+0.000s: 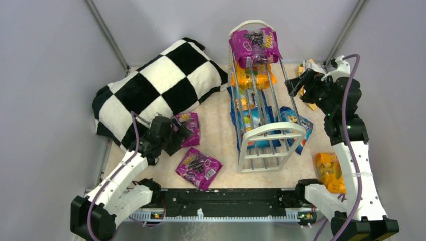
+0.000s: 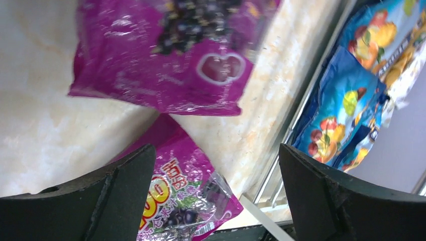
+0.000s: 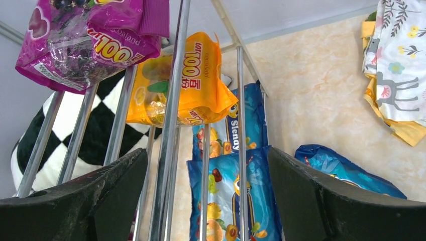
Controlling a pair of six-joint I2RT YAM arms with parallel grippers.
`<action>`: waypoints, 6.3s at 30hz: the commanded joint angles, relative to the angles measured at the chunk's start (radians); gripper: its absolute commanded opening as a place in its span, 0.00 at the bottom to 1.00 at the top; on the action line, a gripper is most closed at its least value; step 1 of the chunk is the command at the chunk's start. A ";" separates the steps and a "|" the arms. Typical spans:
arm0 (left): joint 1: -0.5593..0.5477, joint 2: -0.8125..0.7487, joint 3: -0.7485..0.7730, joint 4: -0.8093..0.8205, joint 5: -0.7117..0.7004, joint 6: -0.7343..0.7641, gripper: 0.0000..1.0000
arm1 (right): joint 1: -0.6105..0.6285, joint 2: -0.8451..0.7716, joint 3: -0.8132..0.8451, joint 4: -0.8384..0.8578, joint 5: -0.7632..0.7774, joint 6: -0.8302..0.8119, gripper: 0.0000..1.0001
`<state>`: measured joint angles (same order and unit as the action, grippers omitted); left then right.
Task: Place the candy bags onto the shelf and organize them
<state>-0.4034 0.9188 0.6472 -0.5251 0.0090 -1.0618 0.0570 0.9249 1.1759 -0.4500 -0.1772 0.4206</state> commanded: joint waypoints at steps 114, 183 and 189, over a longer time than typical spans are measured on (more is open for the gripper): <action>-0.183 0.898 1.129 1.245 0.965 -0.692 0.00 | 0.007 -0.065 0.043 0.009 0.073 -0.019 0.91; -0.117 -0.025 0.085 -0.076 0.451 0.466 0.98 | 0.007 -0.045 0.066 -0.064 0.102 -0.031 0.91; -0.326 0.050 0.104 -0.113 0.252 0.441 0.95 | 0.007 -0.038 0.067 -0.056 0.094 -0.030 0.91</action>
<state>-0.6220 0.9195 0.7307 -0.6136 0.4313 -0.5842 0.0570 0.8848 1.1988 -0.5247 -0.0841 0.4007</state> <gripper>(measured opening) 0.975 0.914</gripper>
